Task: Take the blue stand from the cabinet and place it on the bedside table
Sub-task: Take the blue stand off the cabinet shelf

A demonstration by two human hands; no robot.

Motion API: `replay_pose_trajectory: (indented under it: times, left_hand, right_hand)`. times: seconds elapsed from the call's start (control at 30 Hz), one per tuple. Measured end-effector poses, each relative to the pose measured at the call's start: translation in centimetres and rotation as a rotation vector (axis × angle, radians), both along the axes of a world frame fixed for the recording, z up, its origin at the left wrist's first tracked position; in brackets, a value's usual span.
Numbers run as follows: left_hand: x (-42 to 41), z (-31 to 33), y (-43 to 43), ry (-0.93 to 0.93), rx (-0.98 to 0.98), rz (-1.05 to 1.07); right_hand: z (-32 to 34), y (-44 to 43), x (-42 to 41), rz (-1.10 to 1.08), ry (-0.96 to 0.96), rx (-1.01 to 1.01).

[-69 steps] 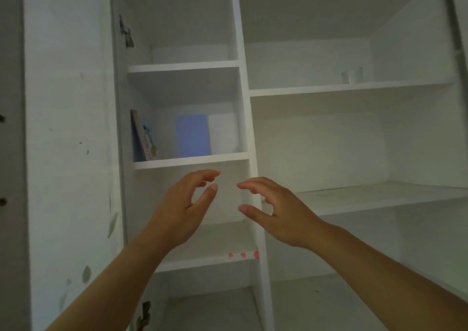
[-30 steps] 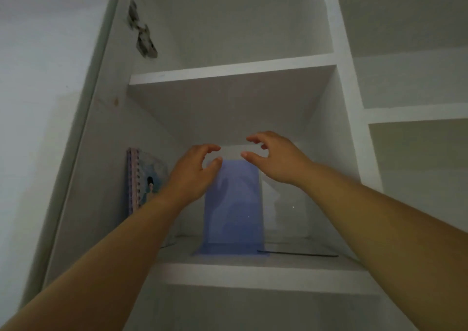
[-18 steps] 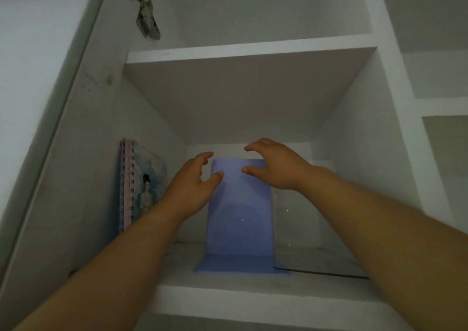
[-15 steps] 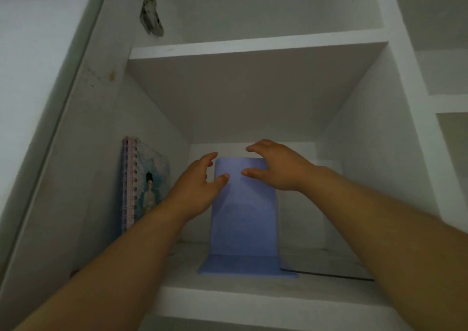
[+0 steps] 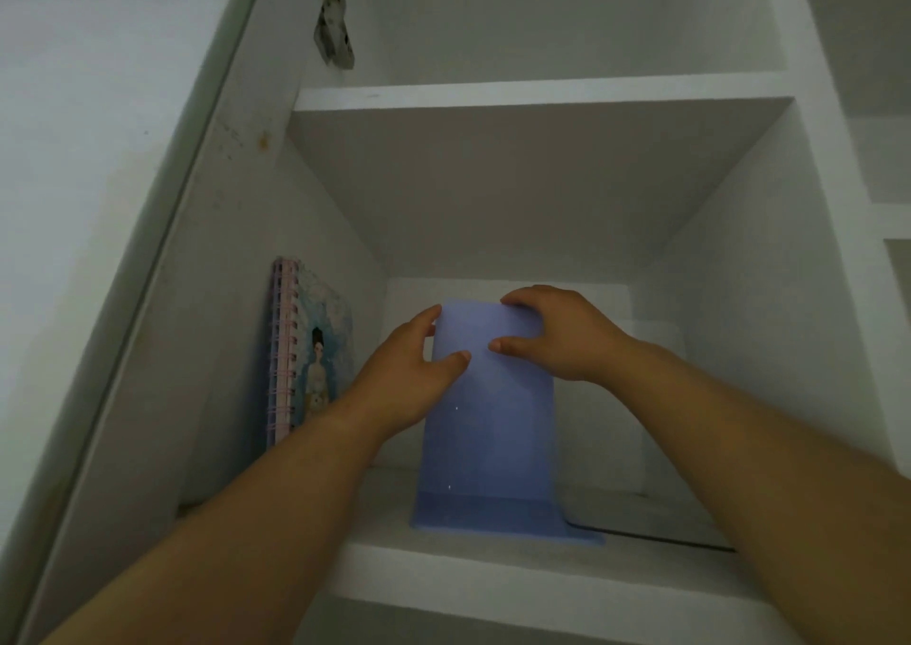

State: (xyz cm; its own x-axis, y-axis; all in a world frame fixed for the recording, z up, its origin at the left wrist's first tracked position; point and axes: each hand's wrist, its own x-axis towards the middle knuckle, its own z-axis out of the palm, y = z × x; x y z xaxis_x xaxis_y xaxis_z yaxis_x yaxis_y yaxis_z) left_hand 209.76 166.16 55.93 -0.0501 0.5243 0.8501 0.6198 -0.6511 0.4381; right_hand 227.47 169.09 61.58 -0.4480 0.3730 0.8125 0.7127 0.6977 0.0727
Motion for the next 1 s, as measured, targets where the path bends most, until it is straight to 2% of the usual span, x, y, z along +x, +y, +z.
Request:
replay_pose_trajectory:
  times: [0.37,0.63,1.0]
  left_hand:
    - [0.2,-0.3,-1.1,0.0,0.025,0.015]
    - [-0.1,-0.6,-2.6,-0.109,0.048,-0.056]
    - [-0.1,-1.4,-6.5,-0.028,0.049,-0.025]
  right_hand:
    - [0.1,-0.1,-0.1,0.081,0.044,0.042]
    - [0.0,-1.8,-0.7,0.142,0.012,0.032]
    - [-2.1,-4.4,0.3,0.163,0.063,-0.031]
